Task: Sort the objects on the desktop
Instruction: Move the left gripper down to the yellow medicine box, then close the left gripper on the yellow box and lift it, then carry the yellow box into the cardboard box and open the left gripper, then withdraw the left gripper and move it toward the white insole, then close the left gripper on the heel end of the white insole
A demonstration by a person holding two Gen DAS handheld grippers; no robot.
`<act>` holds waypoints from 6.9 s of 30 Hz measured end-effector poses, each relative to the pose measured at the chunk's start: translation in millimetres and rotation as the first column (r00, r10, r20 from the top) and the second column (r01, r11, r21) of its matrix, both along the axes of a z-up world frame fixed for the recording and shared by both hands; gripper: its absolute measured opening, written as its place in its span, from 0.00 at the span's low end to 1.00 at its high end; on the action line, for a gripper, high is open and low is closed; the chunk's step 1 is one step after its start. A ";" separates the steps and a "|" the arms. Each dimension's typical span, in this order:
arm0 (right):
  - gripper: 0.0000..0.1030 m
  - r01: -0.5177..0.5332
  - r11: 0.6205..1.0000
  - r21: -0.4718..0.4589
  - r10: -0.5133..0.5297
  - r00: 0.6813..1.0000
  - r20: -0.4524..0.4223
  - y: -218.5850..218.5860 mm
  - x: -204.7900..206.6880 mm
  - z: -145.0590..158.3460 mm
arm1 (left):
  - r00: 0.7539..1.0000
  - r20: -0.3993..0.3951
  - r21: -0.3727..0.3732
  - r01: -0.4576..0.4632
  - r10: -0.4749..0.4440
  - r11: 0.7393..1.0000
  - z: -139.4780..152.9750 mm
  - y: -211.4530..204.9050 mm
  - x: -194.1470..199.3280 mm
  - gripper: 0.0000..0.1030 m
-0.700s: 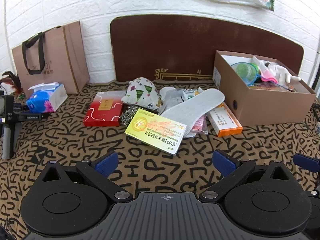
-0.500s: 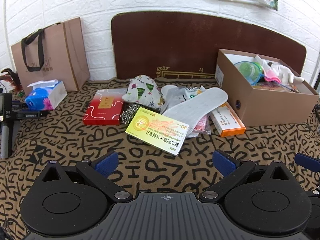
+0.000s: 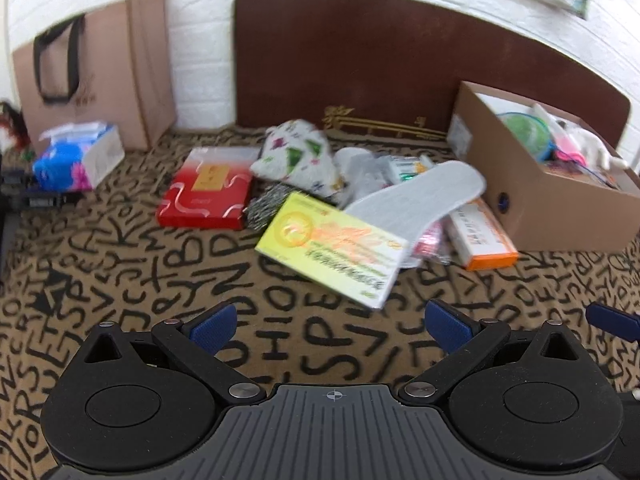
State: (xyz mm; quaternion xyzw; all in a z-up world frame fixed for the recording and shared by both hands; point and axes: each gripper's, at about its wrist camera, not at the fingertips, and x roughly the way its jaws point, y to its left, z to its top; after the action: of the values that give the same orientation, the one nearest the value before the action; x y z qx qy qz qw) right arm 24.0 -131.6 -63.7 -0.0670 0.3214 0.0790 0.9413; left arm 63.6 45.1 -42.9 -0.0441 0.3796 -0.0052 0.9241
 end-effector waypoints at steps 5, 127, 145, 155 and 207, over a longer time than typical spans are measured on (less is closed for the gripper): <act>1.00 -0.154 0.988 -0.020 0.154 0.988 0.013 21.5 8.6 -7.7 | 0.999 -0.011 -0.018 -0.032 0.031 0.999 -14.9 24.1 21.1 1.00; 1.00 0.008 0.997 0.077 -0.026 0.973 0.230 -133.1 74.9 64.5 | 0.935 0.177 -0.014 0.316 -0.308 0.949 68.6 -177.3 81.7 1.00; 1.00 -0.052 0.994 0.098 0.028 0.972 0.232 -61.2 -8.8 52.0 | 0.973 0.124 0.048 0.188 -0.192 0.981 46.8 -119.2 -2.5 1.00; 1.00 -0.085 0.991 0.105 0.064 0.980 0.190 -32.7 -26.2 32.4 | 0.984 0.091 0.062 0.148 -0.153 0.987 29.5 -94.1 -20.5 1.00; 0.72 -0.184 0.959 0.214 0.201 0.978 -0.061 40.4 91.2 -53.1 | 0.963 -0.142 -0.127 0.212 -0.229 0.969 -62.4 1.3 136.9 0.91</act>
State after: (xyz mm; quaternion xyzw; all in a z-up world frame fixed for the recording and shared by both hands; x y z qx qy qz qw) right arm 115.2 -91.1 -116.8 0.0038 0.3418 0.2060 0.9169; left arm 200.5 46.4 -105.3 -0.0531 0.4523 -0.1259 0.8813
